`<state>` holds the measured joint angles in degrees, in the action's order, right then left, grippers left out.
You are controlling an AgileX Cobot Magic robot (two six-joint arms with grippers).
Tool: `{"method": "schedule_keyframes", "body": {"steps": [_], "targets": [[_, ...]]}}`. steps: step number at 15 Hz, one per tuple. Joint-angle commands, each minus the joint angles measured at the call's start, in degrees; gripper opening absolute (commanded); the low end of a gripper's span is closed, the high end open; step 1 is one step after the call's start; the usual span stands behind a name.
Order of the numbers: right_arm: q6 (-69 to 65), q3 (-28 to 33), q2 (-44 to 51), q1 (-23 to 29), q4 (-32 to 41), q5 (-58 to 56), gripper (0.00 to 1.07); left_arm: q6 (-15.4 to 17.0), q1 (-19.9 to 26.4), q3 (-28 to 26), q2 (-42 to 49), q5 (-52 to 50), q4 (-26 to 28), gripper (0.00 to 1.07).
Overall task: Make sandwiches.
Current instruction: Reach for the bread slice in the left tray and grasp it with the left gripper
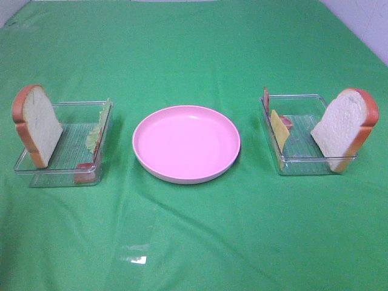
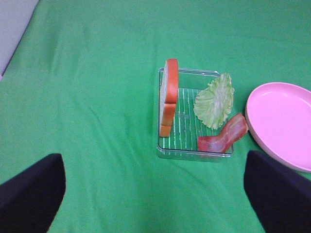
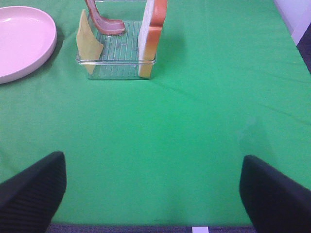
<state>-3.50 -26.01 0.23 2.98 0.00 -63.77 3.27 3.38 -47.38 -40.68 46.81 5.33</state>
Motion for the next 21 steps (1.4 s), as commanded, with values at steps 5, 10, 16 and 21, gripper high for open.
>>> {"method": "schedule_keyframes", "body": {"steps": [5,10,16,21], "targets": [[0.5,0.2,1.5,-0.2,0.0,0.6,0.94,-0.6,-0.2,-20.2,-29.6,9.0,-0.4,0.91],[0.5,0.2,1.5,-0.2,0.0,0.6,0.94,-2.6,-0.2,-28.6,-49.7,8.7,0.7,0.91],[0.5,0.2,1.5,-0.2,0.0,0.6,0.94,-12.9,-0.2,-30.4,-65.6,-2.2,10.7,0.91],[0.5,0.2,1.5,-0.2,0.0,0.6,0.94,-15.8,-0.2,-30.4,-70.2,-6.6,12.9,0.91]]}}
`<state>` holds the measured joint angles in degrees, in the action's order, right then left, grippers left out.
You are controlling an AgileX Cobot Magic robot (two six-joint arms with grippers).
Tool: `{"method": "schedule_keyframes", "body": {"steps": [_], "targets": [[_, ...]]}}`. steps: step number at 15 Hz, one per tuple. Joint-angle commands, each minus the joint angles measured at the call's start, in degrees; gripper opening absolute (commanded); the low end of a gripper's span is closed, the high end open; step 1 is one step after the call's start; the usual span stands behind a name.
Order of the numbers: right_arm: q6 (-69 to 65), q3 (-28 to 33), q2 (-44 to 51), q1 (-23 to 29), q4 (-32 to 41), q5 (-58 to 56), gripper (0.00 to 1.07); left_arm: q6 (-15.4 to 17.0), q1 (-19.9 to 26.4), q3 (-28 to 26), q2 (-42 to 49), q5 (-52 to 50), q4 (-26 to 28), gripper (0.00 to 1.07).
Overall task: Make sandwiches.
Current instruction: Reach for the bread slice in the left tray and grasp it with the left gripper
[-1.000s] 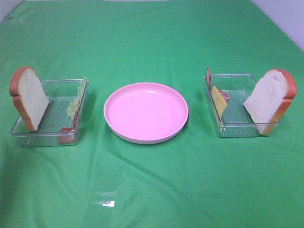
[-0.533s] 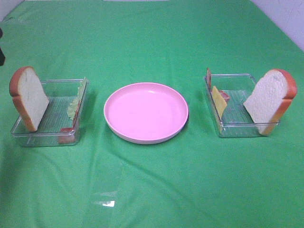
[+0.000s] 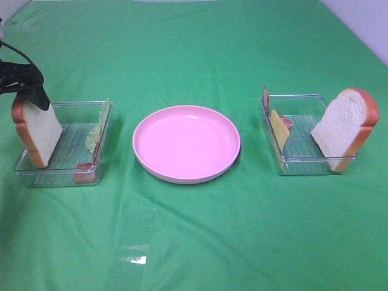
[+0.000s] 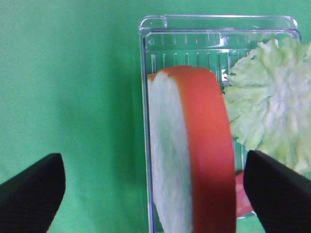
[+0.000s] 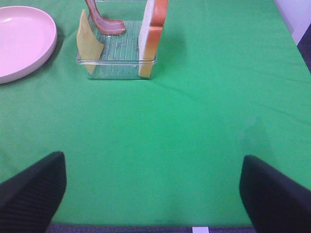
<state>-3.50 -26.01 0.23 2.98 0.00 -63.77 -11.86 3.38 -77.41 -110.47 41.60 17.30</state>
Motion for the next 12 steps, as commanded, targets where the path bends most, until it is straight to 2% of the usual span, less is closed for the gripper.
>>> {"method": "schedule_keyframes", "body": {"steps": [1,2,4,5,6,7,10,11,12], "targets": [[0.5,0.2,1.5,-0.2,0.0,0.6,0.94,-0.7,-0.2,-0.3,-0.5,-2.1,1.3,0.90],[0.5,0.2,1.5,-0.2,0.0,0.6,0.94,-0.7,-0.2,-0.3,-0.5,-2.8,2.1,0.87],[0.5,0.2,1.5,-0.2,0.0,0.6,0.94,-0.7,-0.2,-0.3,-0.6,-3.0,3.9,0.69],[0.5,0.2,1.5,-0.2,0.0,0.6,0.94,-0.8,-0.2,-0.3,-0.6,-3.0,4.2,0.64],[0.5,0.2,1.5,-0.2,0.0,0.6,0.94,-2.6,-0.2,-0.3,-1.2,-2.7,7.2,0.55],[0.5,0.2,1.5,-0.2,0.0,0.6,0.94,-3.0,-0.2,-0.3,-1.2,-2.8,8.4,0.52],[0.5,0.2,1.5,-0.2,0.0,0.6,0.94,-3.3,-0.2,-0.3,-1.2,-2.5,8.9,0.32],[0.5,0.2,1.5,-0.2,0.0,0.6,0.94,-3.3,-0.2,-0.3,-1.2,-2.2,8.9,0.20],[0.5,0.2,1.5,-0.2,0.0,0.6,0.94,-3.3,-0.2,-0.3,-1.2,-1.8,8.9,0.13]]}}
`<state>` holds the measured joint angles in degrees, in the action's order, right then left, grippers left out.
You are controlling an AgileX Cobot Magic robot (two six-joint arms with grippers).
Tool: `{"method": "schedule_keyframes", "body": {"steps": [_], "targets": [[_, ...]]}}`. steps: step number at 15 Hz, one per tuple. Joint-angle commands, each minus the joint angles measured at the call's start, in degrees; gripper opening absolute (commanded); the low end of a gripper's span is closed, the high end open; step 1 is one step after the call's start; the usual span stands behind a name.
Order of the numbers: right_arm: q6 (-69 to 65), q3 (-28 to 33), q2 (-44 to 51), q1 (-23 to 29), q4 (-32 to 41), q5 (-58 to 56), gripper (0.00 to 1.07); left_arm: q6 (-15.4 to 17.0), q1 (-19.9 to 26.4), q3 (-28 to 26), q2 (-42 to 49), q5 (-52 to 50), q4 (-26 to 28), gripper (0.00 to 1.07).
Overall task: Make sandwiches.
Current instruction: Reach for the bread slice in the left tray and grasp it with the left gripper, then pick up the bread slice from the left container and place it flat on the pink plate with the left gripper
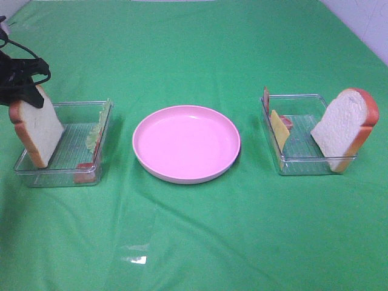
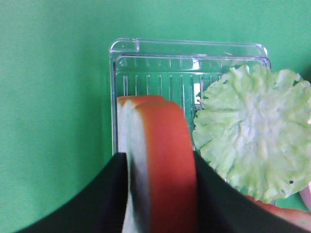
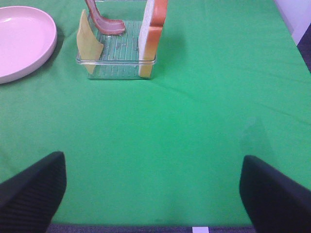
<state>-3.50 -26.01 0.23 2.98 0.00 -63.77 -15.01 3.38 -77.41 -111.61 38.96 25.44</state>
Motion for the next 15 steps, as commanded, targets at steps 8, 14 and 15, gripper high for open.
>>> {"method": "schedule_keyframes", "body": {"steps": [8,14,15], "targets": [[0.5,0.2,1.5,-0.2,0.0,0.6,0.94,2.5,-0.2,-4.5,1.2,6.2,0.7,0.09],[0.5,0.2,1.5,-0.2,0.0,0.6,0.94,9.2,-0.2,-23.5,1.7,21.7,-2.6,0.09],[0.5,0.2,1.5,-0.2,0.0,0.6,0.94,11.6,-0.2,-31.8,1.7,25.0,-3.7,0.09]]}}
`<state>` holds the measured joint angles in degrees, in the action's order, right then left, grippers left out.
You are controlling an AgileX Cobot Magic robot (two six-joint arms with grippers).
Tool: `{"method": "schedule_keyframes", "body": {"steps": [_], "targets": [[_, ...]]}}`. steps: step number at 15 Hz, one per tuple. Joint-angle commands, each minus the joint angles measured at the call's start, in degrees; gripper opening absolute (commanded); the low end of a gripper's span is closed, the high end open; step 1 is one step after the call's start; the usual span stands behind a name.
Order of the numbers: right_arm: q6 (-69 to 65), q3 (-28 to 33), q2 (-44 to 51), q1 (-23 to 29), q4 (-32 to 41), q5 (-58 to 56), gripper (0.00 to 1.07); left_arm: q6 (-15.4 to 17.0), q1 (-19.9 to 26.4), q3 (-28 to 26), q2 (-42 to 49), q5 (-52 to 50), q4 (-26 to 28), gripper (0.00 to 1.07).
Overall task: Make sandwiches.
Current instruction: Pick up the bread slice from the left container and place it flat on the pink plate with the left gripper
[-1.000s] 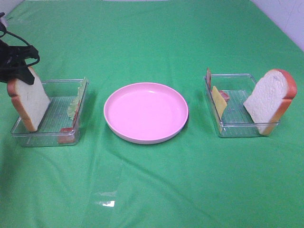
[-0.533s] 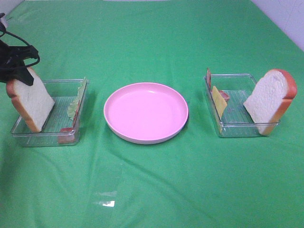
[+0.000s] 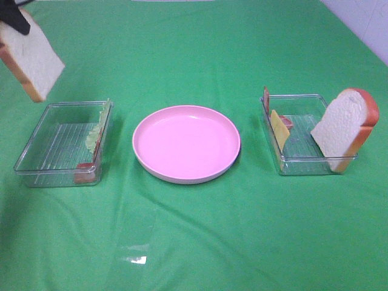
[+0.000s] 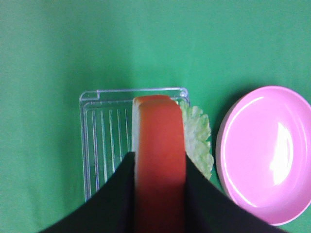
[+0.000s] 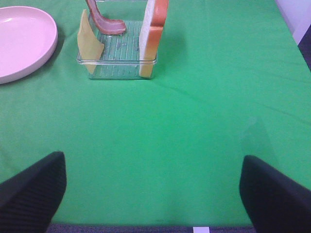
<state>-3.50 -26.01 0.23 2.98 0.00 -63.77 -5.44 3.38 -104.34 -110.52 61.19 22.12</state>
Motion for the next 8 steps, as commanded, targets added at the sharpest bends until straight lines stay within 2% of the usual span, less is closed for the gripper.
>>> {"method": "schedule_keyframes", "body": {"steps": [1,4,7,8], "targets": [[0.5,0.2,1.5,-0.2,0.0,0.6,0.94,2.0,-0.3,-8.1,0.6,3.3,-0.2,0.09],[0.5,0.2,1.5,-0.2,0.0,0.6,0.94,2.1,-2.3,-12.1,0.6,2.1,0.1,0.09],[0.5,0.2,1.5,-0.2,0.0,0.6,0.94,2.1,-7.0,-12.1,-0.9,-0.2,2.5,0.09],[0.5,0.2,1.5,-0.2,0.0,0.6,0.94,1.9,-11.6,-12.1,-3.5,-2.1,7.5,0.09]]}}
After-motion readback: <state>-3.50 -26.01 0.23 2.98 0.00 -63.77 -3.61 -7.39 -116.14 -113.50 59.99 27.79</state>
